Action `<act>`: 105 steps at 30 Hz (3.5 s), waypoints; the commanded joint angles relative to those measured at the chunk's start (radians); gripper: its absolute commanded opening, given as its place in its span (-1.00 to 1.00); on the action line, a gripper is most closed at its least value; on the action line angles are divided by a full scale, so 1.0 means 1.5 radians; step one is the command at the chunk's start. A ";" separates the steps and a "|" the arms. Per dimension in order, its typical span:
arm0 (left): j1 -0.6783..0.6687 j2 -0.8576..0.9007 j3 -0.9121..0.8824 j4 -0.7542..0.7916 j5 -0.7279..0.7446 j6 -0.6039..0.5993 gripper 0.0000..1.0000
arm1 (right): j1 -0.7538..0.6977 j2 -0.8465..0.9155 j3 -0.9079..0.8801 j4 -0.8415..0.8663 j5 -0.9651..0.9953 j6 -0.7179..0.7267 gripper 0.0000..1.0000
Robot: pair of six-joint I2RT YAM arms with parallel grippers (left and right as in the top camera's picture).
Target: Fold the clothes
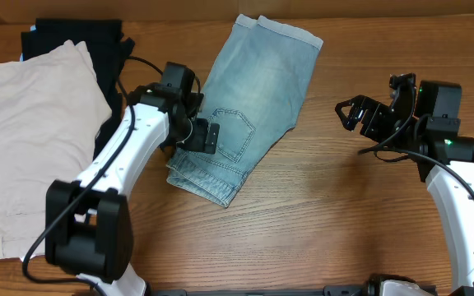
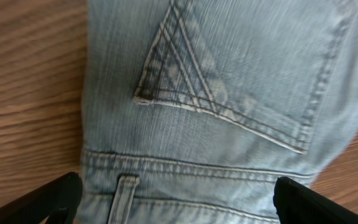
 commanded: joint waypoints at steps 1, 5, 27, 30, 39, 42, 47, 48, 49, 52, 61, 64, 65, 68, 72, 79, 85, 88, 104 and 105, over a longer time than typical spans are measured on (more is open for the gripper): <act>0.014 0.031 -0.004 0.001 0.011 0.052 1.00 | 0.002 -0.004 0.012 0.001 0.002 -0.004 1.00; 0.046 0.058 -0.005 0.004 -0.007 0.073 1.00 | 0.002 -0.004 0.012 -0.003 0.002 -0.004 1.00; 0.064 0.066 -0.005 -0.053 0.072 0.111 0.04 | 0.002 -0.004 0.012 -0.005 0.022 -0.005 1.00; 0.062 0.066 -0.005 -0.060 0.060 0.111 -0.52 | 0.001 -0.004 0.012 -0.004 0.022 -0.005 1.00; 0.060 0.066 0.076 -0.137 0.063 0.110 -0.92 | 0.001 -0.017 0.025 -0.006 0.030 -0.004 0.98; 0.052 0.066 0.157 -0.190 0.070 0.109 -0.92 | 0.001 -0.034 0.041 -0.014 0.030 -0.004 0.98; 0.009 0.066 0.278 -0.231 0.141 0.108 -0.88 | 0.000 -0.070 0.094 -0.067 0.061 0.002 0.94; -0.005 0.066 0.292 -0.228 0.153 0.108 -0.84 | -0.004 -0.076 0.109 -0.084 0.069 0.004 0.93; -0.026 0.066 0.303 -0.218 0.163 0.108 -0.82 | -0.013 -0.084 0.130 -0.110 0.077 0.004 0.91; -0.081 0.066 0.305 -0.181 0.176 0.108 -0.85 | -0.048 -0.097 0.182 -0.171 0.079 0.004 0.90; -0.335 0.127 0.305 -0.017 0.189 0.120 -0.92 | -0.204 -0.149 0.296 -0.313 0.078 0.004 0.91; -0.422 0.164 0.305 0.014 0.187 0.158 -0.90 | -0.246 -0.173 0.299 -0.318 0.077 0.004 0.92; -0.448 0.177 0.305 0.019 0.182 0.177 -0.86 | -0.259 -0.179 0.299 -0.318 0.075 0.004 0.93; -0.511 0.208 0.305 0.021 0.128 0.208 -0.50 | -0.290 -0.193 0.299 -0.318 0.073 0.004 0.98; -0.550 0.214 0.305 0.024 0.030 0.207 0.50 | -0.305 -0.197 0.299 -0.318 0.071 0.004 0.99; -0.527 0.212 0.342 0.016 0.025 0.183 1.00 | -0.305 -0.196 0.299 -0.316 0.068 0.004 1.00; -0.448 0.212 0.419 -0.054 0.025 0.129 1.00 | -0.305 -0.194 0.299 -0.316 0.069 0.001 1.00; -0.378 0.212 0.470 -0.098 0.028 0.085 0.99 | -0.303 -0.178 0.299 -0.321 0.064 0.001 1.00; -0.150 0.212 0.488 -0.142 0.027 0.064 0.99 | -0.143 0.120 0.298 -0.269 0.124 -0.040 0.98; -0.147 0.212 0.488 -0.142 0.027 0.065 1.00 | -0.138 0.146 0.298 -0.247 0.124 -0.039 0.98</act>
